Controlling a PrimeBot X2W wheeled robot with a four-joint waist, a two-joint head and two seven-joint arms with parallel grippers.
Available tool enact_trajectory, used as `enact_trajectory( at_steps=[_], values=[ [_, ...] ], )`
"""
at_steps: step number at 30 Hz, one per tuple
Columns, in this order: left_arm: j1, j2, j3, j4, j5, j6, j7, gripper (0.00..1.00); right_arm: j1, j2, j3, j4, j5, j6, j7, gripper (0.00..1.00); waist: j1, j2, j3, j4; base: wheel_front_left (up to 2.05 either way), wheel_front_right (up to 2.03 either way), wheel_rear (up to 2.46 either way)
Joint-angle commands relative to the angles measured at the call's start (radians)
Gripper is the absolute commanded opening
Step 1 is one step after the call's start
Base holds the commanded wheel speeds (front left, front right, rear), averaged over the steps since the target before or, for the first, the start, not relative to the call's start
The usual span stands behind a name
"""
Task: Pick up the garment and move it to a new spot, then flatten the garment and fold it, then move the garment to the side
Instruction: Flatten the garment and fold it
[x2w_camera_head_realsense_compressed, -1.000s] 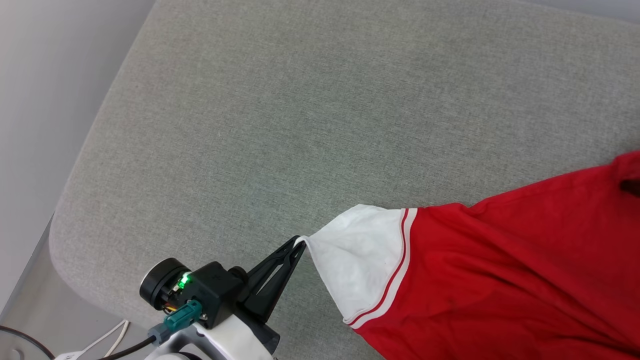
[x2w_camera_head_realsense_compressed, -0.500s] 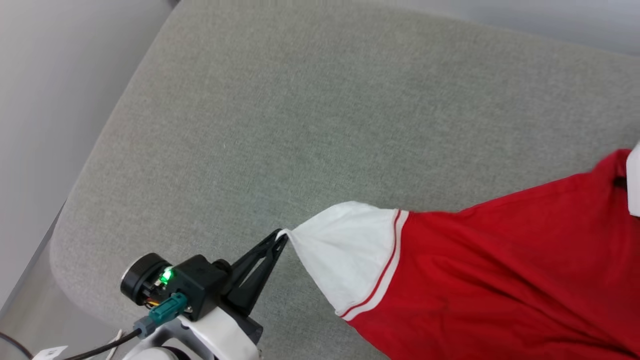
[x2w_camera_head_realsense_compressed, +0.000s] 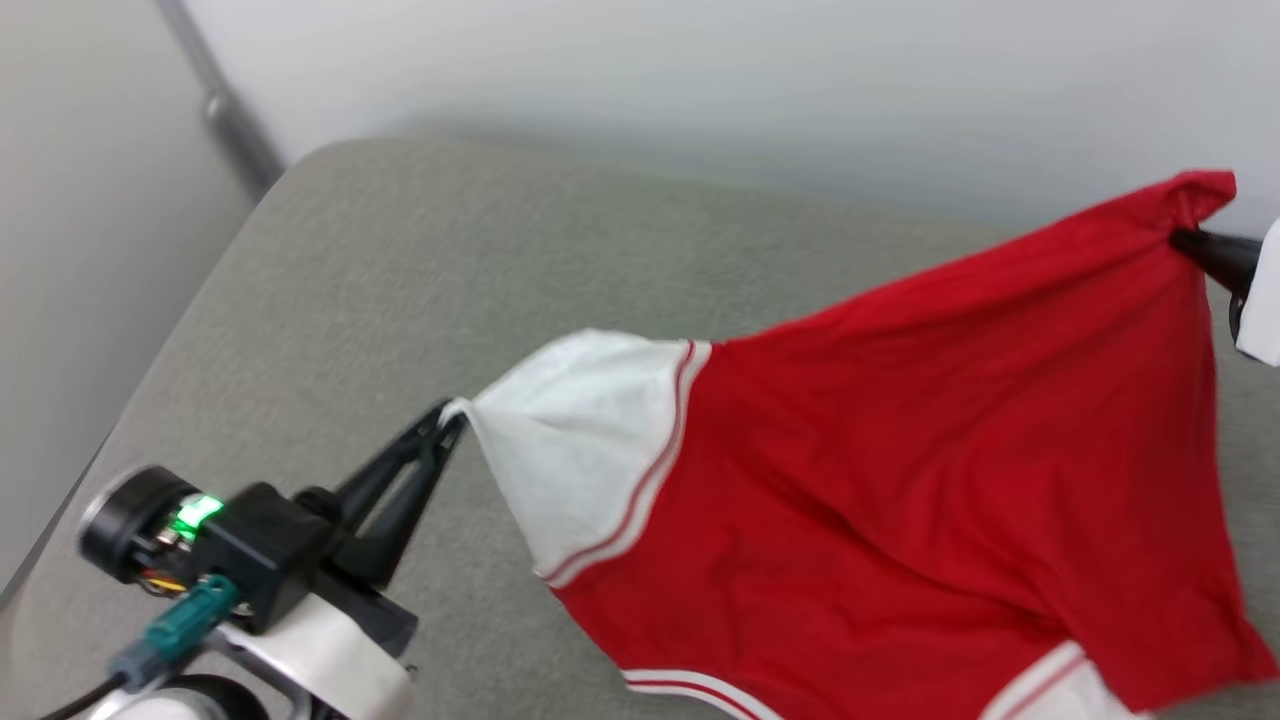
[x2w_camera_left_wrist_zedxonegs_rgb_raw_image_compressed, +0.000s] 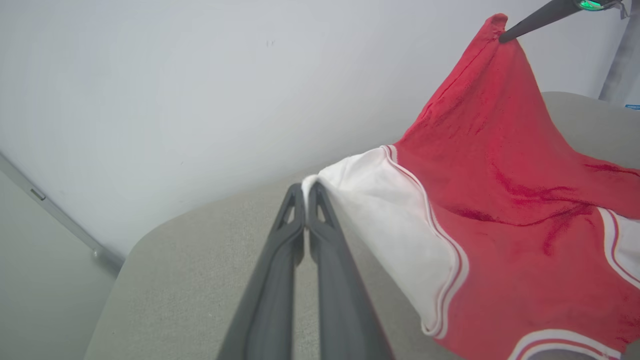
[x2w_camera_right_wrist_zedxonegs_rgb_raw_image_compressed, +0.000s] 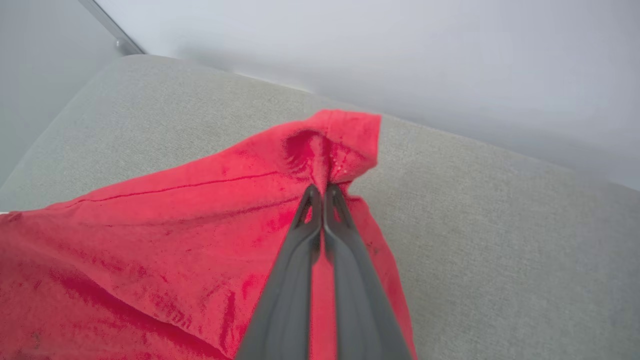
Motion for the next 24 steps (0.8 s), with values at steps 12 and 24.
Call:
enact_trajectory(
  at_steps=[12, 24],
  values=[
    [-0.125, 0.148, 0.209, -0.131, -0.027, 0.039, 0.01, 0.0, -0.049, 0.006, 0.002, -0.246, 0.102, 0.0, -0.051, 0.0, 0.0, 0.0, -0.124, -0.21, 0.0, 0.0, 0.0],
    [-0.305, 0.194, 0.38, -0.143, -0.063, 0.027, -0.02, 0.0, -0.099, 0.049, -0.054, -0.399, 0.136, 0.0, -0.06, 0.0, 0.0, 0.0, -0.089, -0.329, 0.0, 0.0, 0.0]
  ],
)
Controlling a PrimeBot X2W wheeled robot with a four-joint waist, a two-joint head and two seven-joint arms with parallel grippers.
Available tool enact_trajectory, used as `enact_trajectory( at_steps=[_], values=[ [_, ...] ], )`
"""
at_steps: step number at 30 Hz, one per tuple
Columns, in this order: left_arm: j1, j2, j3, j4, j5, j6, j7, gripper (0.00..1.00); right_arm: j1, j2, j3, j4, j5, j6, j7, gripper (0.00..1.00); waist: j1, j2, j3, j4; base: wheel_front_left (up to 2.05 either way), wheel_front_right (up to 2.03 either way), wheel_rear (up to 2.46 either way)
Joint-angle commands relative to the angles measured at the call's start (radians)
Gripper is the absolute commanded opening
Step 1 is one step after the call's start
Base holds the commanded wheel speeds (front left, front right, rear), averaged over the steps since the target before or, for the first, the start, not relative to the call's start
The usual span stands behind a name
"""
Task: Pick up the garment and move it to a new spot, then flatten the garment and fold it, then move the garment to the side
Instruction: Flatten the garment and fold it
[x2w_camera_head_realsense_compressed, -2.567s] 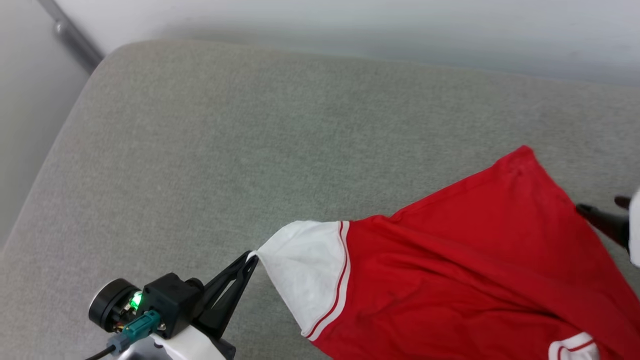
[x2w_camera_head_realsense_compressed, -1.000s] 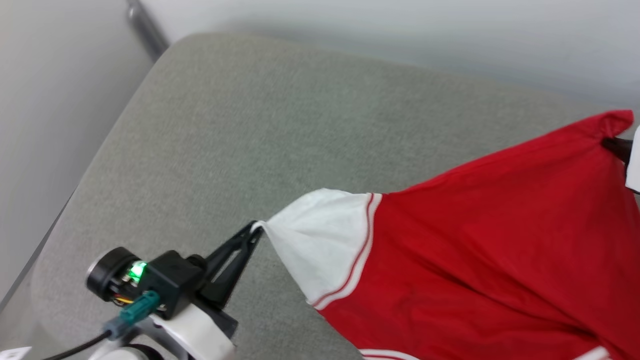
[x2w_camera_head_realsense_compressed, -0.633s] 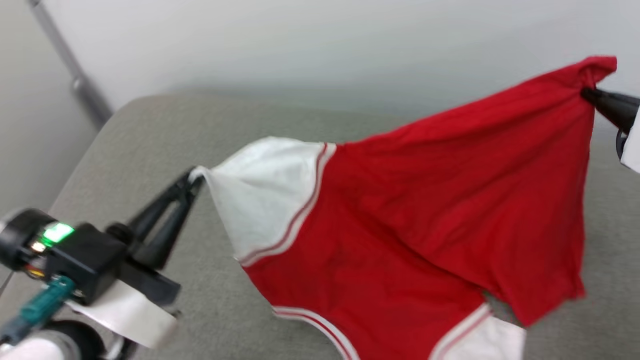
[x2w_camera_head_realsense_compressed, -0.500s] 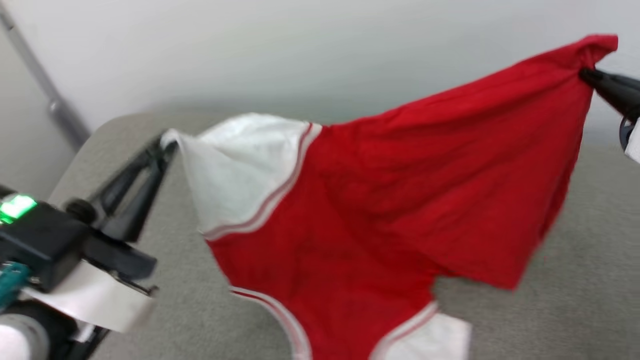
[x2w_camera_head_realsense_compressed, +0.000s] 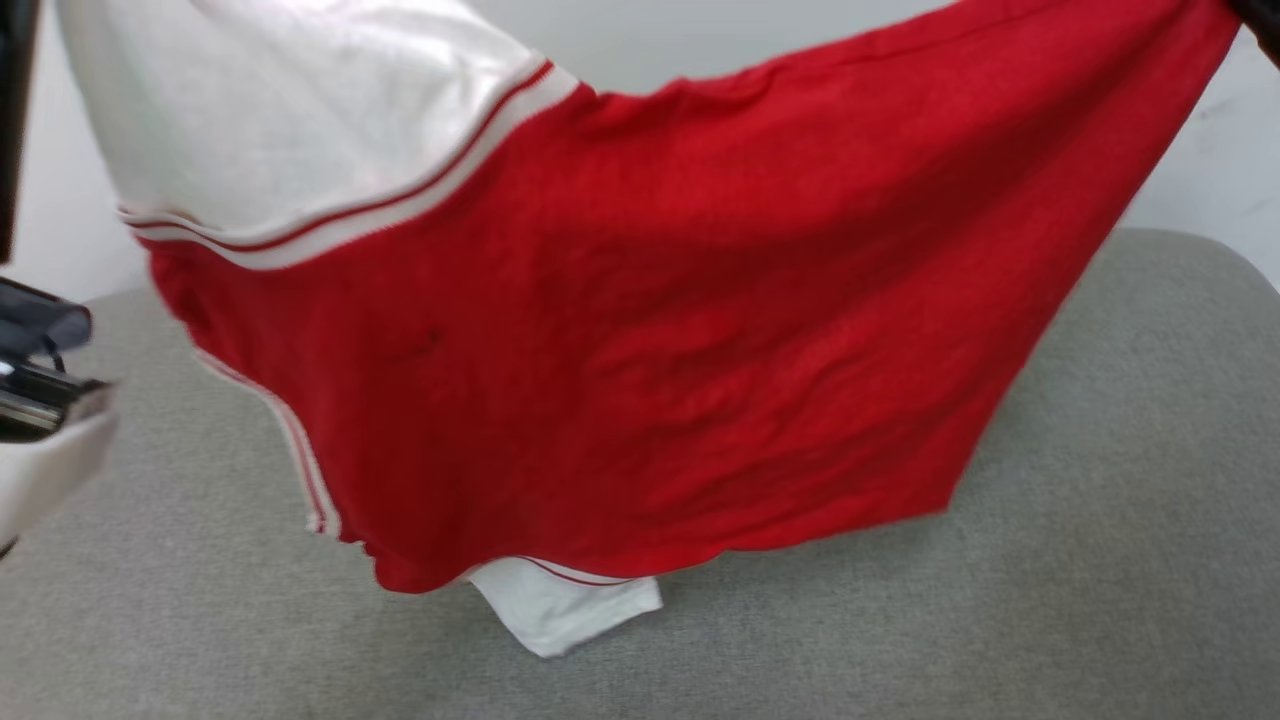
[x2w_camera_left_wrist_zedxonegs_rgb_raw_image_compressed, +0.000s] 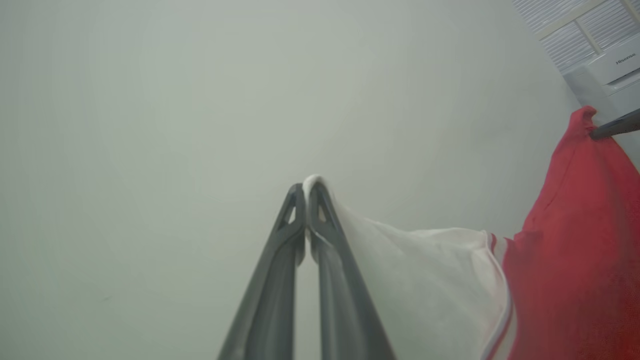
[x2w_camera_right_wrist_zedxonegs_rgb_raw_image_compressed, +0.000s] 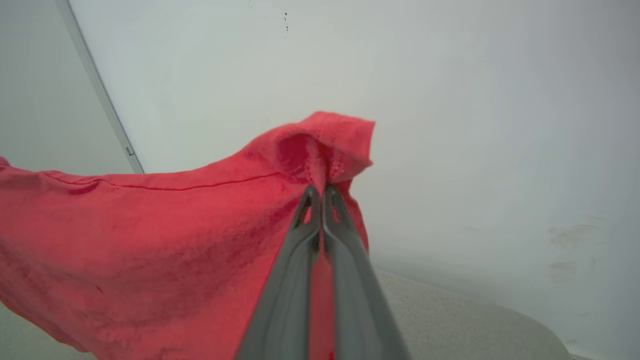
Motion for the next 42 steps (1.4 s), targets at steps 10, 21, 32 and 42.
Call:
enact_trajectory(
  at_steps=[10, 21, 32, 42],
  values=[
    [-0.114, 0.007, 0.091, 0.022, -0.019, -0.003, -0.042, 0.0, -0.034, 0.015, -0.055, -0.074, -0.029, 0.0, -0.015, 0.0, 0.0001, 0.0, 0.095, -0.069, 0.0, 0.0, 0.0],
    [-0.408, 0.006, 0.089, 0.14, -0.021, -0.13, -0.051, 0.0, -0.205, -0.013, -0.028, -0.034, -0.116, 0.0, -0.14, 0.0, 0.0001, 0.0, 0.329, -0.084, 0.0, 0.0, 0.0],
    [-0.969, -0.201, -0.093, 0.576, 0.112, -0.33, -0.086, 0.0, -0.531, 0.042, 0.014, 0.269, -0.201, 0.0, -0.287, 0.0, 0.0001, 0.0, 0.539, -0.057, 0.0, 0.0, 0.0],
    [-1.264, -0.356, -0.162, 0.916, 0.186, -0.389, -0.185, 0.0, -0.756, 0.027, 0.062, 0.511, -0.3, 0.0, -0.5, 0.0, 0.0001, 0.0, 0.654, -0.011, 0.0, 0.0, 0.0]
  ],
)
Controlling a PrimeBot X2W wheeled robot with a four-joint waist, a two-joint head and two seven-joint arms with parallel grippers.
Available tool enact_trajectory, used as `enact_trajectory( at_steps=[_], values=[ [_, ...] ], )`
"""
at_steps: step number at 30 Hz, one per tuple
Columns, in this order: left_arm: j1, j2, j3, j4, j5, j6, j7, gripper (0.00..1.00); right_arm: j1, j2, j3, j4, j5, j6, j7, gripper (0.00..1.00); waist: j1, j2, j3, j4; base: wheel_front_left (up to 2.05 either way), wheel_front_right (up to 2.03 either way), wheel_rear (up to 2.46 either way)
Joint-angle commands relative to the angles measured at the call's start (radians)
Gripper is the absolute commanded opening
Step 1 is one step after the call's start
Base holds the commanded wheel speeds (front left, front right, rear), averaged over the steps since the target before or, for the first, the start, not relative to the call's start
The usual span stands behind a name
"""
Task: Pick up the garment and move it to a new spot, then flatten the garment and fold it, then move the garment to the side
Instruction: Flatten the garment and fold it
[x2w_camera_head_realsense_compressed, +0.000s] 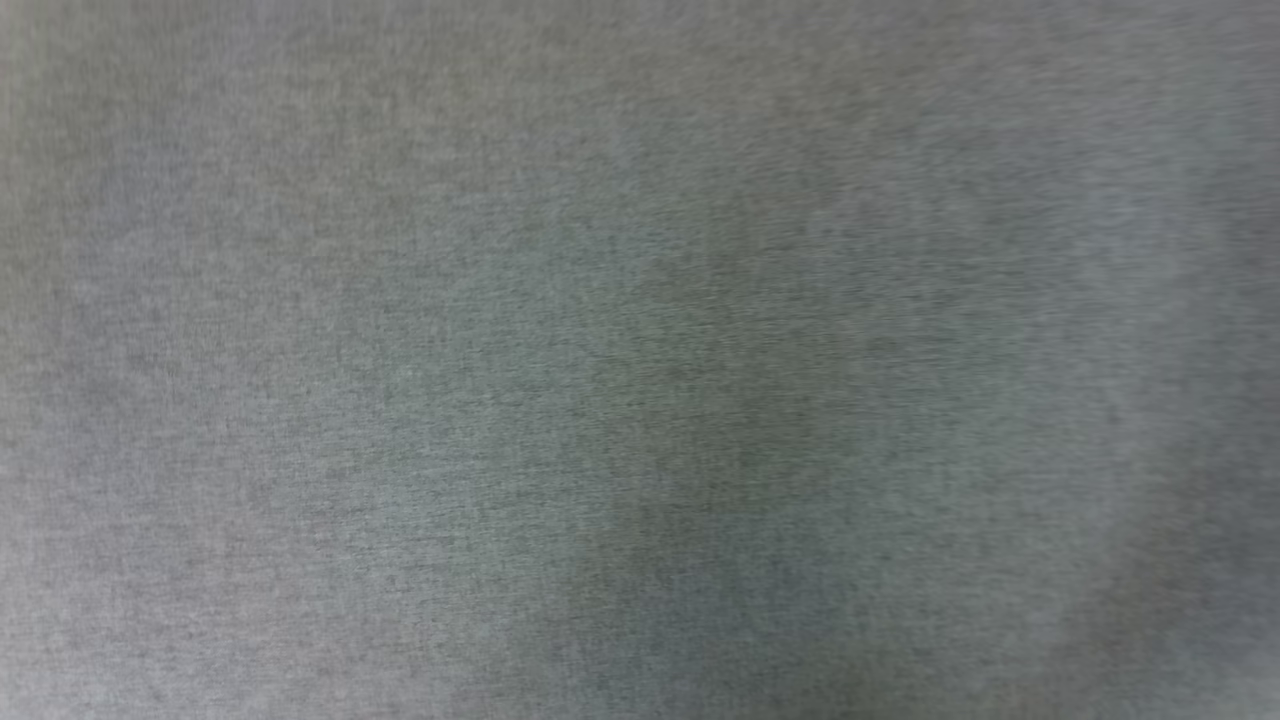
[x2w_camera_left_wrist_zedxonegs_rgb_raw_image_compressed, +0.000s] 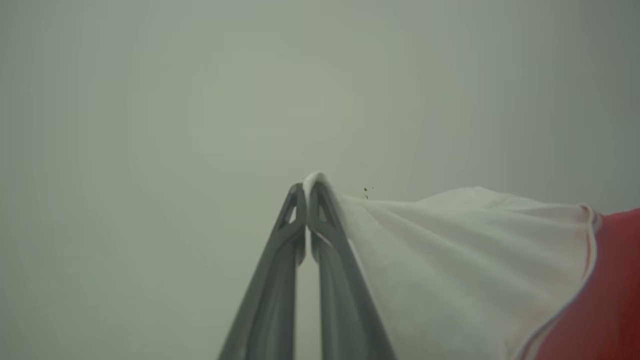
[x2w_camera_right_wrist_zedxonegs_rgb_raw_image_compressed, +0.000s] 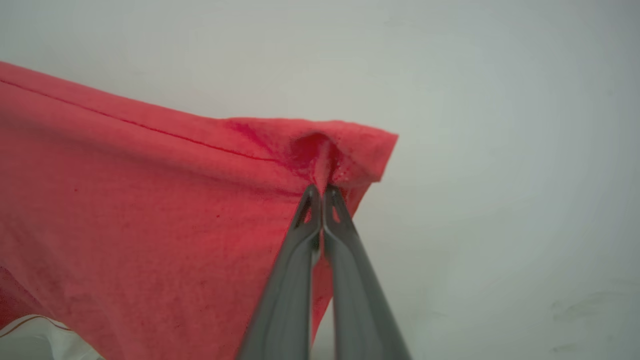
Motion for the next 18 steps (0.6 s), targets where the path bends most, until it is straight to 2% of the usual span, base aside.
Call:
enact_trajectory(
  at_steps=[1, 4, 10, 14, 17, 18],
  values=[
    [-0.009, -0.004, -0.003, 0.012, 0.004, -0.005, -0.006, 0.0, -0.011, -0.003, 0.0, 0.01, -0.009, -0.001, -0.016, 0.0, -0.0003, -0.0001, 0.028, 0.023, 0.0, 0.0, 0.0],
    [-0.015, -0.031, -0.028, 0.068, 0.013, -0.014, -0.036, 0.0, -0.025, 0.041, 0.0, 0.07, -0.001, -0.001, -0.107, 0.0, -0.0003, -0.0001, 0.052, 0.034, 0.0, 0.0, 0.0],
    [0.118, -0.074, -0.072, 0.115, 0.007, -0.022, -0.079, 0.0, 0.061, 0.061, 0.058, 0.161, -0.002, -0.001, -0.221, 0.0, -0.0003, -0.0001, 0.062, 0.059, 0.0, 0.0, 0.0],
    [0.287, -0.1, -0.082, 0.102, -0.011, -0.008, -0.09, 0.0, 0.164, 0.059, 0.101, 0.21, 0.014, -0.001, -0.258, 0.0, -0.0003, -0.0001, 0.025, 0.075, 0.0, 0.0, 0.0],
    [0.432, -0.101, -0.089, 0.076, -0.024, -0.005, -0.093, 0.0, 0.26, 0.038, 0.148, 0.238, 0.027, -0.001, -0.26, 0.0, -0.0003, -0.0001, -0.014, 0.086, 0.0, 0.0, 0.0],
    [0.485, -0.103, -0.091, 0.064, -0.021, 0.009, -0.093, 0.0, 0.29, 0.026, 0.177, 0.242, 0.027, 0.0, -0.255, 0.0, -0.0003, -0.0001, -0.031, 0.089, 0.0, 0.0, 0.0]
  ],
)
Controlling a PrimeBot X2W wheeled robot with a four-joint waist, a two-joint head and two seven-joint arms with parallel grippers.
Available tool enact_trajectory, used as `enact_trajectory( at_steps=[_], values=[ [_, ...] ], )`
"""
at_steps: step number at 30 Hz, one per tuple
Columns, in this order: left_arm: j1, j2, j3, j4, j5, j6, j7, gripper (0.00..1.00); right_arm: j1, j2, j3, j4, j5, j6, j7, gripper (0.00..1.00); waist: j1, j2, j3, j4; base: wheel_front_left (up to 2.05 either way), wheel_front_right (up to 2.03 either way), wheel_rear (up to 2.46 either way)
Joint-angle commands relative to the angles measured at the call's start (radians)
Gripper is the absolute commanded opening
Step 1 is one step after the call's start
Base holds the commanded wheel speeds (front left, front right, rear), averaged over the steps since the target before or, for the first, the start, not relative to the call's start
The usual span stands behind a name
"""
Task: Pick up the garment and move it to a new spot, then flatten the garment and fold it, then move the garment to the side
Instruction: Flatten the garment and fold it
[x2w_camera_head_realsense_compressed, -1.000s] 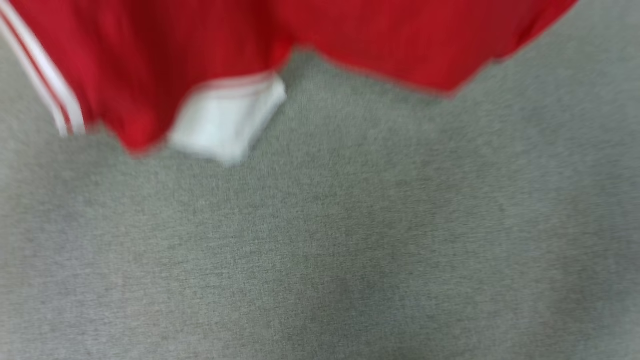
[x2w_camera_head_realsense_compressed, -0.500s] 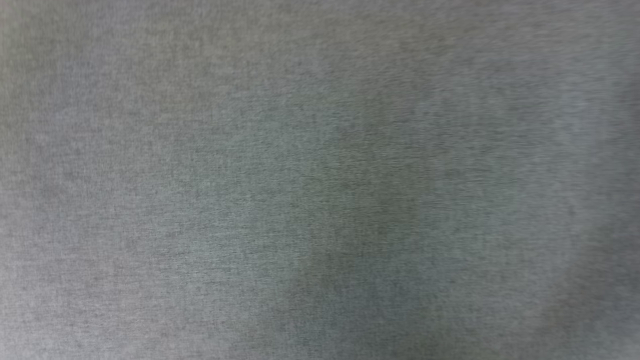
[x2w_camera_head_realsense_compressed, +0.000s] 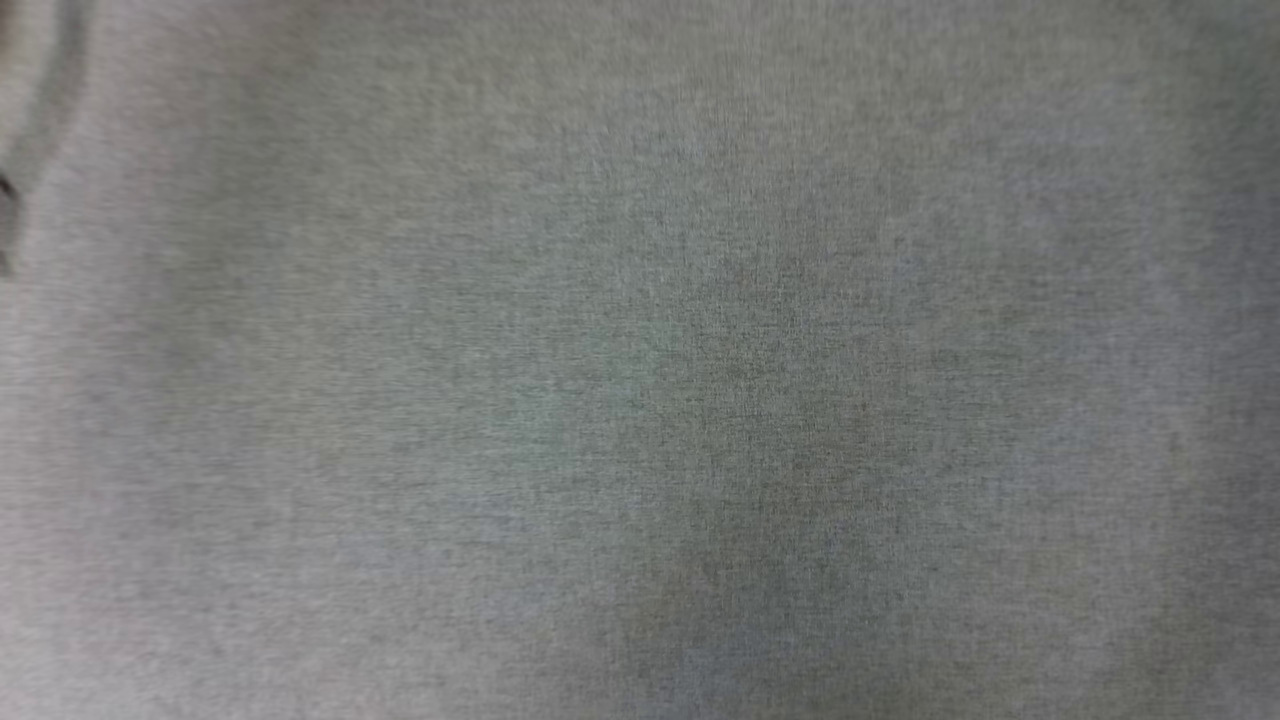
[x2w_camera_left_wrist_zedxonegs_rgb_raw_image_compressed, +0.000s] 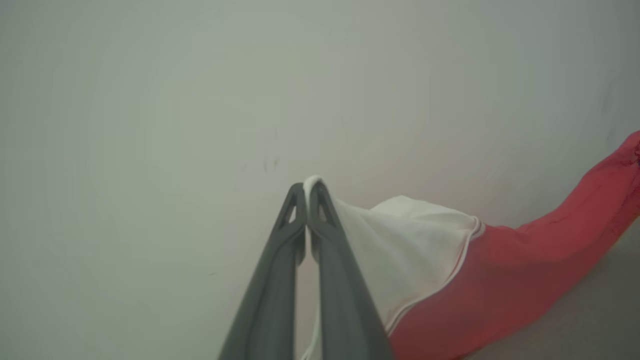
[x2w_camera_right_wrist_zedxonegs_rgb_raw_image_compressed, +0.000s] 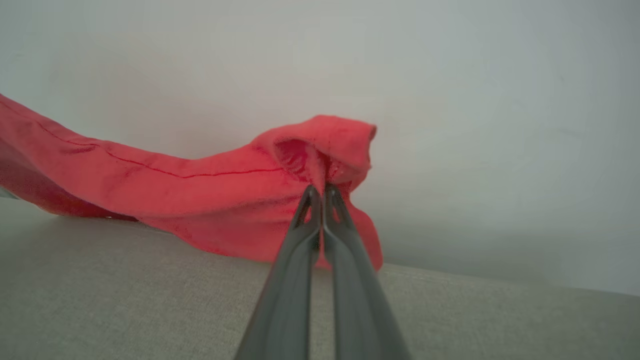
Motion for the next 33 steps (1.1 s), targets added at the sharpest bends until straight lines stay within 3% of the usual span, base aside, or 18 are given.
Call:
enact_trajectory(
  at_steps=[1, 7, 11, 16, 24, 33],
  values=[
    [0.039, -0.003, -0.007, -0.013, 0.009, 0.008, -0.006, 0.0, 0.02, -0.006, 0.008, -0.001, 0.016, 0.0, -0.001, 0.0, -0.0001, 0.0, -0.037, 0.013, 0.0, 0.0, 0.0],
    [0.371, 0.006, -0.047, -0.134, 0.001, 0.068, -0.007, 0.0, 0.22, -0.064, 0.095, -0.012, 0.111, 0.0, -0.005, 0.0, -0.0001, 0.0, -0.156, 0.036, 0.0, 0.0, 0.0],
    [0.573, 0.038, -0.063, -0.195, -0.034, 0.112, 0.006, 0.0, 0.37, -0.102, 0.138, -0.046, 0.196, 0.0, -0.004, 0.0, -0.0001, 0.0, -0.241, 0.055, 0.0, 0.0, 0.0],
    [0.778, 0.092, -0.096, -0.267, -0.084, 0.135, 0.055, 0.0, 0.538, -0.171, 0.198, -0.109, 0.266, 0.0, -0.009, 0.0, -0.0001, 0.0, -0.325, 0.076, 0.0, 0.0, 0.0],
    [1.037, 0.175, -0.175, -0.392, -0.148, 0.164, 0.156, 0.0, 0.783, -0.235, 0.177, -0.196, 0.356, 0.0, -0.006, 0.0, -0.0001, 0.0, -0.44, 0.111, 0.0, 0.0, 0.0],
    [1.257, 0.219, -0.236, -0.534, -0.259, 0.215, 0.253, 0.0, 1.03, -0.267, 0.115, -0.296, 0.413, 0.0, 0.066, 0.0, -0.0001, 0.0, -0.526, 0.111, 0.0, 0.0, 0.0]
  ],
)
